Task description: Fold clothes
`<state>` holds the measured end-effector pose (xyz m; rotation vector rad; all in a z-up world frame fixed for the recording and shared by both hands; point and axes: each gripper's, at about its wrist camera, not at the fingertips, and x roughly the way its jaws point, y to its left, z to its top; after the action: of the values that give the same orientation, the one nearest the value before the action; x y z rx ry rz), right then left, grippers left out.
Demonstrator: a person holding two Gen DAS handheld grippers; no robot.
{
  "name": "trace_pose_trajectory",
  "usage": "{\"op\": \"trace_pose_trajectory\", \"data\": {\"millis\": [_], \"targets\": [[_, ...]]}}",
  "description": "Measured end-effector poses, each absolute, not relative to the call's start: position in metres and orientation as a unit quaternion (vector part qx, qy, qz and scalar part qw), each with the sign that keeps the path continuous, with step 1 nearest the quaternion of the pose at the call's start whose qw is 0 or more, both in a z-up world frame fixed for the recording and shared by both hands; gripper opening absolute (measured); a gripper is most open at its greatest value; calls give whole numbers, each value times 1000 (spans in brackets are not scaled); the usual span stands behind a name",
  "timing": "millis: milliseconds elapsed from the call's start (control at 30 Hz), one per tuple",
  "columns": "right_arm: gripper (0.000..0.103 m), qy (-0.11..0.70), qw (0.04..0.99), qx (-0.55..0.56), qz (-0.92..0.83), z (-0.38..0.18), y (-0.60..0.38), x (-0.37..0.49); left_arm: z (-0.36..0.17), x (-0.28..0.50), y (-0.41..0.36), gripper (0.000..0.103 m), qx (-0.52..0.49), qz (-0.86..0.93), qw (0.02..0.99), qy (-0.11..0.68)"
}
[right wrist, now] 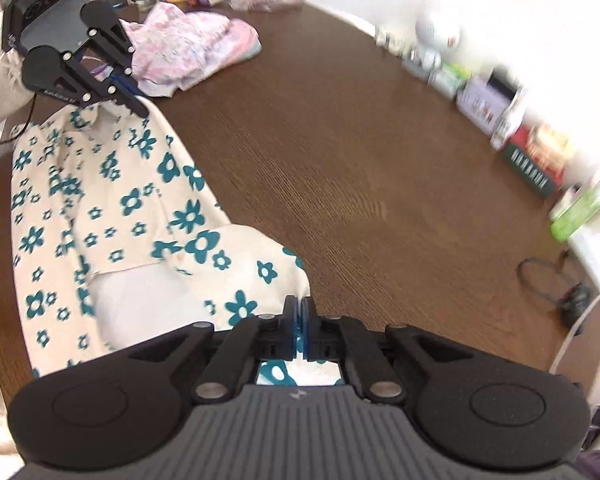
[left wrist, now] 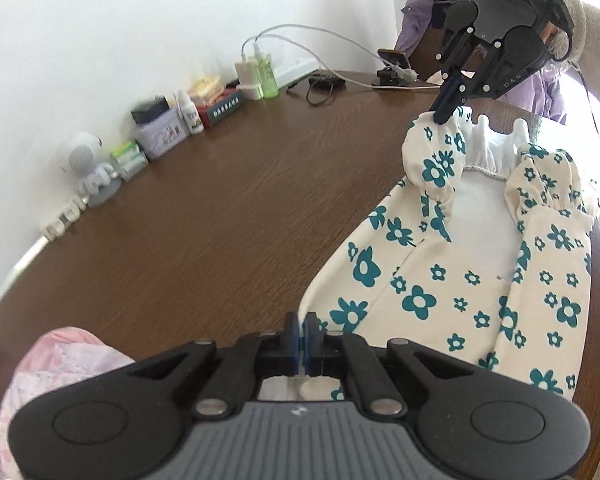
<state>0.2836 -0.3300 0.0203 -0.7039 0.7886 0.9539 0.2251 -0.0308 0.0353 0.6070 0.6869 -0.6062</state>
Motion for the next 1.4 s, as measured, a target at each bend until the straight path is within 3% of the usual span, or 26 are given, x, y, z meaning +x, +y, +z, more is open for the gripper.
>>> {"op": "trace_pose_trajectory", "data": {"millis": [167,367,500,567,633,767,833,933,967,1000,1033,1100,1133,1400], "targets": [[1,263,774,-394,419,34,-352,171,42,139,-37,0,322,-258,867,281],[1,245,791,-416,376,-8,-362,104,10,105,-40,2,306,-263,863,305],[1,244,803,-412,354,-19,-359,106,21,126,-32,16,268,-249,879,306],[4,248,804,-408,354,-17,-358,112,29,142,-32,44,263,-253,879,308],[8,254,803,-404,356,-16,-357,116,33,160,-37,48,272,-260,872,314],[28,269,796,-405,362,-18,-356,126,22,203,-56,50,308,-275,840,353],[32,274,792,-408,363,-19,-357,131,13,225,-62,50,317,-296,819,377],[32,285,784,-410,370,-19,-357,140,1,250,-62,49,302,-335,794,408],[32,289,781,-410,373,-20,-357,144,-2,255,-61,41,291,-350,788,415],[32,295,777,-410,375,-20,-356,147,-2,257,-59,29,280,-364,784,419],[32,301,772,-412,378,-21,-355,150,-2,258,-58,0,268,-377,779,423],[19,310,763,-416,386,-22,-353,155,1,245,-58,1,282,-382,785,397],[6,312,759,-418,390,-21,-352,157,4,237,-58,0,290,-383,789,383],[4,211,806,-463,302,10,-339,182,44,177,-54,0,366,-254,864,233]]}}
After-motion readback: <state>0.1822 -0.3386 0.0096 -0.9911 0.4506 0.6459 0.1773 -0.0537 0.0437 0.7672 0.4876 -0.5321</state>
